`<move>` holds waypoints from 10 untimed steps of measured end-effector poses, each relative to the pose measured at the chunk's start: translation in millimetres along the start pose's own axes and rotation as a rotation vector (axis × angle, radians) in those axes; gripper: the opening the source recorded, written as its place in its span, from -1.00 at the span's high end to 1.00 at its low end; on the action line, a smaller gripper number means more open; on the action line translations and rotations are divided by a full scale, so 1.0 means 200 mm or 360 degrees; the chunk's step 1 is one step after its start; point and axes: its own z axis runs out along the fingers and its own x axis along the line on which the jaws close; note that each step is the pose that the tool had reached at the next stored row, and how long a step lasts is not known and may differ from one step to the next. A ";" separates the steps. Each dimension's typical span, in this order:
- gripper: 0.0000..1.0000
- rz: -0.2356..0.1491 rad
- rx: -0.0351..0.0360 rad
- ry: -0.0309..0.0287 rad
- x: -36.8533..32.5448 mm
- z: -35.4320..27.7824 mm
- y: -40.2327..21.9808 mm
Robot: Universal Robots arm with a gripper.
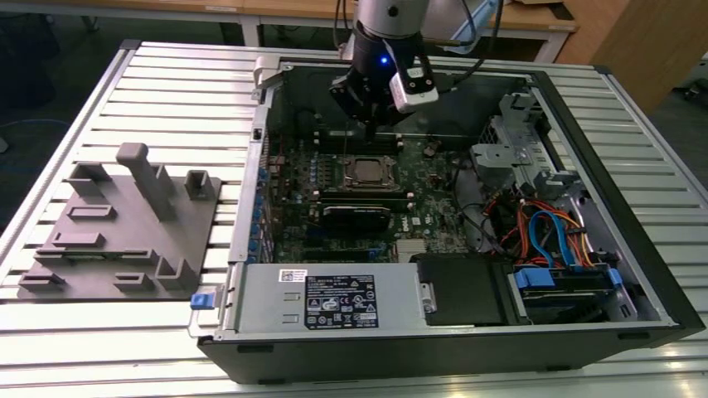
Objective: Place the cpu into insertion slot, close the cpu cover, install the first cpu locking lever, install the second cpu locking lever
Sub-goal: 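Install the first cpu locking lever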
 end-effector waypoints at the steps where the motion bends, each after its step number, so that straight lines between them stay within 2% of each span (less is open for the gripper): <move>1: 0.80 -0.0008 0.0000 0.00000 0.000 0.000 0.000; 10: 0.80 -0.0083 0.0001 0.00001 0.000 0.000 0.000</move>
